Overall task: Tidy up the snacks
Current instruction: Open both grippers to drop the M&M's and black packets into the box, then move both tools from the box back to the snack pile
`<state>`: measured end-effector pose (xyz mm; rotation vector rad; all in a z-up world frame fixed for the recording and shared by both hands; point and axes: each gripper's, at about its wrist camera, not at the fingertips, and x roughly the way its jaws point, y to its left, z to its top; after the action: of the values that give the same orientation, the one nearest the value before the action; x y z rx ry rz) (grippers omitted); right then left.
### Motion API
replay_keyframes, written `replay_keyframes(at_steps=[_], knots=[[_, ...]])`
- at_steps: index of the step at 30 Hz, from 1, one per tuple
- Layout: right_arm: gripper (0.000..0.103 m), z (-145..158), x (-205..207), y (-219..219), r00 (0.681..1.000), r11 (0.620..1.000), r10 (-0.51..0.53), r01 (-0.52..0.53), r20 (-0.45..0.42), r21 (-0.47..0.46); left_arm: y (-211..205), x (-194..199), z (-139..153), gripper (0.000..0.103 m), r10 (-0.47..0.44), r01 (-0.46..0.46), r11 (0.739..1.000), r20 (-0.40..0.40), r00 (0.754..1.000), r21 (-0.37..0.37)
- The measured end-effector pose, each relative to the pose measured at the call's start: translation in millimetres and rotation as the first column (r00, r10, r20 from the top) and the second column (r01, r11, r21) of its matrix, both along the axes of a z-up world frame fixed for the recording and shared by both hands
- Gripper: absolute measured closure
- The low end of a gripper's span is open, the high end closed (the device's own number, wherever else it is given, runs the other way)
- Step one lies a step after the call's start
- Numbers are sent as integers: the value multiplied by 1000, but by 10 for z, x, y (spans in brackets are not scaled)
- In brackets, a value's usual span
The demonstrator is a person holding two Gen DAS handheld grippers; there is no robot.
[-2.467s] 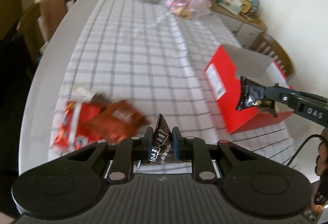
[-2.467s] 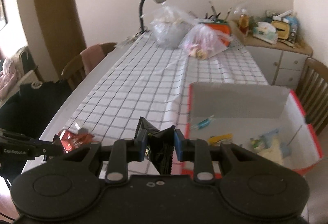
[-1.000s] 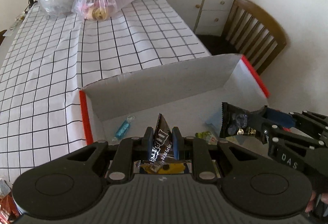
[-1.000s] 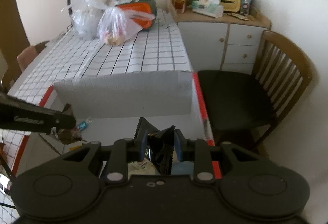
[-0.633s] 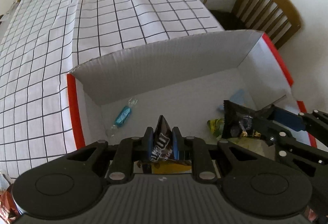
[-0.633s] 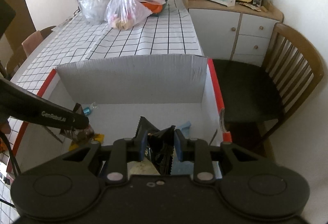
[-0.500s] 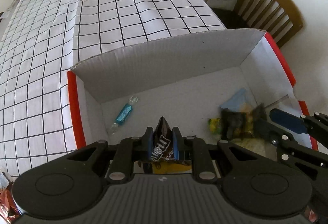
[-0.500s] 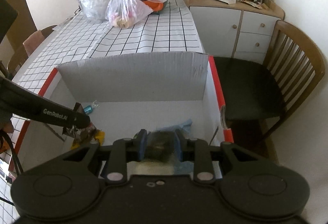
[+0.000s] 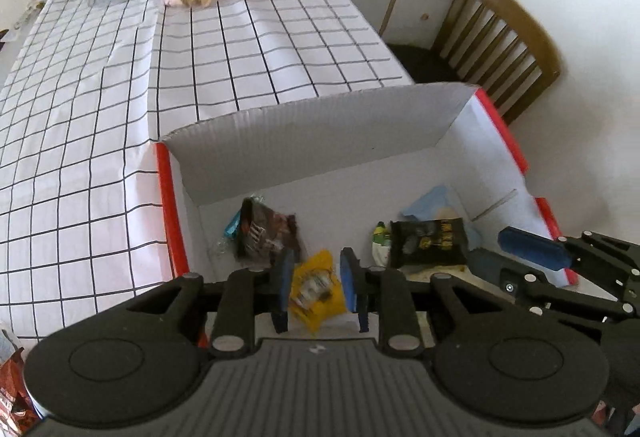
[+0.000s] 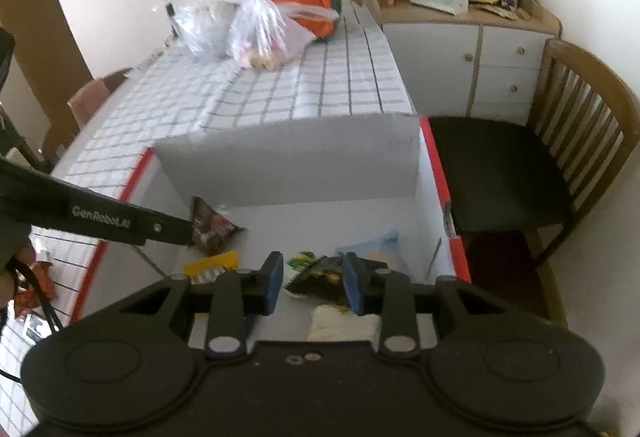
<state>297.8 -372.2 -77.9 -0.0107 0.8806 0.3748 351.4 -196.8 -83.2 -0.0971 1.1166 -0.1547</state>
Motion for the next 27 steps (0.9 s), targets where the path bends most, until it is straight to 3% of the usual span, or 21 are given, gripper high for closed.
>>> replay_keyframes(at_steps=[9, 13, 15, 17, 18, 27], knots=[[61, 280, -247, 97, 998, 999, 10, -13, 69, 48, 167, -375, 292, 76, -17, 20, 1000, 103, 995, -22], [44, 413, -380, 154, 993, 997, 5, -13, 115, 75, 297, -536, 410, 73, -15, 22, 999, 139, 990, -46], [39, 461, -437, 192, 991, 997, 8, -19, 130, 81, 374, -624, 461, 68, -10, 19, 998, 155, 988, -59], [35, 494, -493, 231, 991, 996, 13, -25, 135, 90, 459, -722, 517, 45, 5, 9, 997, 182, 983, -76], [34, 510, -517, 260, 990, 995, 15, -29, 137, 96, 497, -767, 544, 41, 13, 4, 996, 197, 980, -85], [17, 583, -744, 559, 988, 988, 56, -76, 144, 136, 850, -1172, 686, 35, 44, -16, 994, 260, 965, -106]])
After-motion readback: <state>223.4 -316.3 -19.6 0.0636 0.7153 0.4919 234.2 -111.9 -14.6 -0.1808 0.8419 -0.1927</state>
